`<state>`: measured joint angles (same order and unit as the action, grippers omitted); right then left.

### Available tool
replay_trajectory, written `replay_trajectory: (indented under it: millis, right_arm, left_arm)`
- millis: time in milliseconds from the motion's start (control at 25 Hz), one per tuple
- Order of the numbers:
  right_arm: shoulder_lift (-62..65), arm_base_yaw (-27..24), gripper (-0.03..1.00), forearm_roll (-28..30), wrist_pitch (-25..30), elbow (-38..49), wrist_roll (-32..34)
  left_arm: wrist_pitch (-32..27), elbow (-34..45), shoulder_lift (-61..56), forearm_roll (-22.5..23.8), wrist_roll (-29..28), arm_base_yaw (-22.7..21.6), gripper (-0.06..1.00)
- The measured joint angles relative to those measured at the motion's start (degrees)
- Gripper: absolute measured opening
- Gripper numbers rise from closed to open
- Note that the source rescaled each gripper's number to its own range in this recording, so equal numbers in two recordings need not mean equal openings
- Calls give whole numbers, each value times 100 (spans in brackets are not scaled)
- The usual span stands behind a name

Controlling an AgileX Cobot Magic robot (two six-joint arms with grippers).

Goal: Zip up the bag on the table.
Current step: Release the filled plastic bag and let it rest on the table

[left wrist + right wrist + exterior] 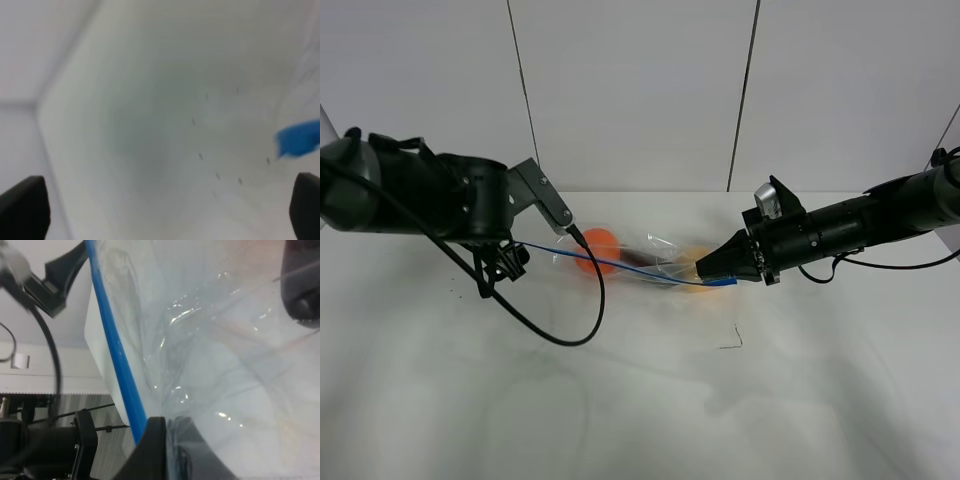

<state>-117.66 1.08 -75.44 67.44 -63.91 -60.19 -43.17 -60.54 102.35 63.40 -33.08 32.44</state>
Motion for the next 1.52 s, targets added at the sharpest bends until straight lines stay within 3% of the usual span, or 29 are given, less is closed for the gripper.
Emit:
replay_trajectory:
  millis: [200,360,520,640,880,1160,1520]
  right_arm:
    - [0,0,0,2,10,0,0]
    - [0,0,0,2,10,0,0]
    - [0,0,0,2,10,0,-12]
    - [0,0,0,2,10,0,-11]
    - [0,0,0,2,10,0,-31]
    - [0,0,0,23,12,0,-48]
    - [0,0,0,27,17,0,-82]
  left_arm:
    - [-51,-381,-295,-1810,999,-993,100]
    - [-463,-655,-521,-3058,1771,-1804,100]
    - [-1096,-816,-533,-4118,2410,-2662,100]
    - [-1385,-841,-533,-4668,2570,-3279,100]
    - [-1563,-841,-547,-4898,2621,-3978,100]
    - [-1081,-670,-1104,-4931,2785,-4005,100]
    - [-261,809,-2818,-4933,2907,-4005,100]
